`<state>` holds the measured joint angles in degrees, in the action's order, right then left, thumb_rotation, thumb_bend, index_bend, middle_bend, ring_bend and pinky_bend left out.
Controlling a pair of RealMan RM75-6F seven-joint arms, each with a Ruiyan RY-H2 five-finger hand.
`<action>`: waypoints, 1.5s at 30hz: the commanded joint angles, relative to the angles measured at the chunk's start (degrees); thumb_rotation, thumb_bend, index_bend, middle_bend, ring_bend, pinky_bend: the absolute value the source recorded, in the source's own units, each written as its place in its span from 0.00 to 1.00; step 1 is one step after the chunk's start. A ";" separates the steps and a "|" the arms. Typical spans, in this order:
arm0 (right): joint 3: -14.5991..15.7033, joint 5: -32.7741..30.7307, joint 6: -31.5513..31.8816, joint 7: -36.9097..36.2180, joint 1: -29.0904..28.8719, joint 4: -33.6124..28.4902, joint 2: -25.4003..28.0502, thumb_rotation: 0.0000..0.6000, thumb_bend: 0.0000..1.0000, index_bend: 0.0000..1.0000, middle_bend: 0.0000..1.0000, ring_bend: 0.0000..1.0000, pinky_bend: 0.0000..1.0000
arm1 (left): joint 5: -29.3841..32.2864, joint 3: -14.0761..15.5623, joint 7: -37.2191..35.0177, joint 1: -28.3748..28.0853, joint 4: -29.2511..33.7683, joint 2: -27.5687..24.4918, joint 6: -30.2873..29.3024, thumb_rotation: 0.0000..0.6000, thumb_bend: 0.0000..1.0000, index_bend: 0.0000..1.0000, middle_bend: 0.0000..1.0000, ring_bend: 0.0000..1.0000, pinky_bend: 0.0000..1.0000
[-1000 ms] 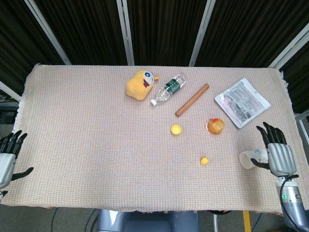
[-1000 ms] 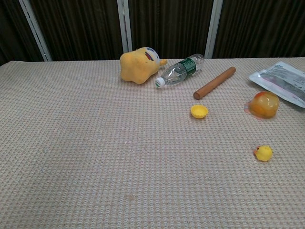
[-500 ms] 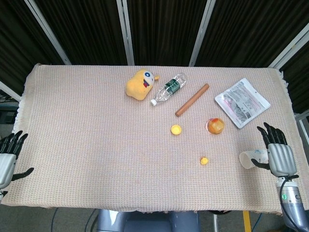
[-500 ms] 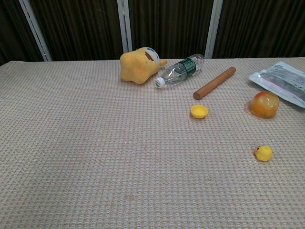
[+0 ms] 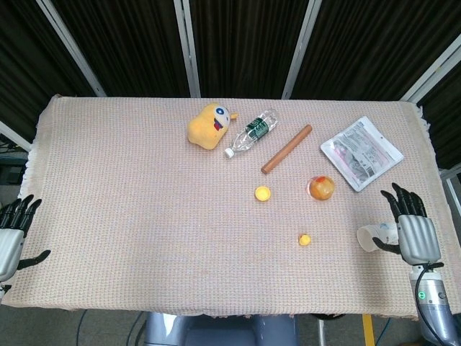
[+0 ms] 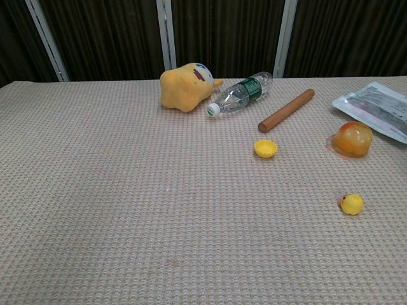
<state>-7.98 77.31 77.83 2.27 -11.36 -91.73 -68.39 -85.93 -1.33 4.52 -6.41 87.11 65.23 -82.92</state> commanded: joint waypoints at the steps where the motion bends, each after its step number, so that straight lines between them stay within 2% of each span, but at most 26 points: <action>1: 0.75 -0.17 -1.26 2.14 -0.17 -3.91 1.03 1.00 0.00 0.25 0.00 0.00 0.00 | 0.00 0.00 0.04 -0.01 0.03 -0.02 0.01 1.00 0.00 0.00 0.00 0.00 0.10; 9: 1.95 -1.59 -3.98 8.64 -1.38 -12.14 0.60 1.00 0.00 0.25 0.00 0.00 0.00 | -0.06 -0.08 -0.10 -0.16 -0.19 0.12 0.09 1.00 0.00 0.00 0.00 0.00 0.10; 13: 1.95 -2.61 -4.96 14.34 -2.93 -14.36 -2.36 1.00 0.00 0.30 0.00 0.00 0.00 | -0.07 -0.12 0.13 -0.21 -0.15 0.12 0.07 1.00 0.00 0.00 0.00 0.00 0.10; 19: 1.58 -6.84 -6.12 22.04 -5.14 -15.37 -9.82 1.00 0.01 0.34 0.00 0.00 0.00 | 0.14 -0.27 -0.34 -0.15 -0.12 0.16 -0.07 1.00 0.00 0.00 0.00 0.00 0.10; 24: 1.60 -9.57 -6.25 25.79 -6.39 -14.05 -16.25 1.00 0.09 0.37 0.00 0.00 0.00 | 0.32 -0.36 -0.86 -0.11 -0.32 0.31 -0.11 1.00 0.00 0.00 0.00 0.00 0.10; 30: 2.15 -9.99 -5.22 26.81 -6.70 -11.84 -22.06 1.00 0.13 0.39 0.00 0.00 0.00 | -0.07 -0.40 -1.06 -0.27 -0.57 0.40 -0.21 1.00 0.00 0.00 0.00 0.00 0.10; 36: 1.39 -10.26 -5.20 27.34 -7.65 -9.26 -24.94 1.00 0.16 0.43 0.00 0.00 0.00 | -0.08 -0.42 -0.70 -0.29 -0.45 0.38 -0.28 1.00 0.00 0.00 0.00 0.00 0.10; 45: -1.30 -13.64 -7.19 28.57 -10.09 -5.30 -26.92 1.00 0.18 0.44 0.00 0.00 0.00 | -0.01 -0.36 -1.13 -0.39 -0.35 0.37 0.01 1.00 0.00 0.00 0.00 0.00 0.10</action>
<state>-8.91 64.17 71.06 30.59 -21.02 -97.55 -94.92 -85.95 -1.69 3.39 -6.80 86.76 65.60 -82.91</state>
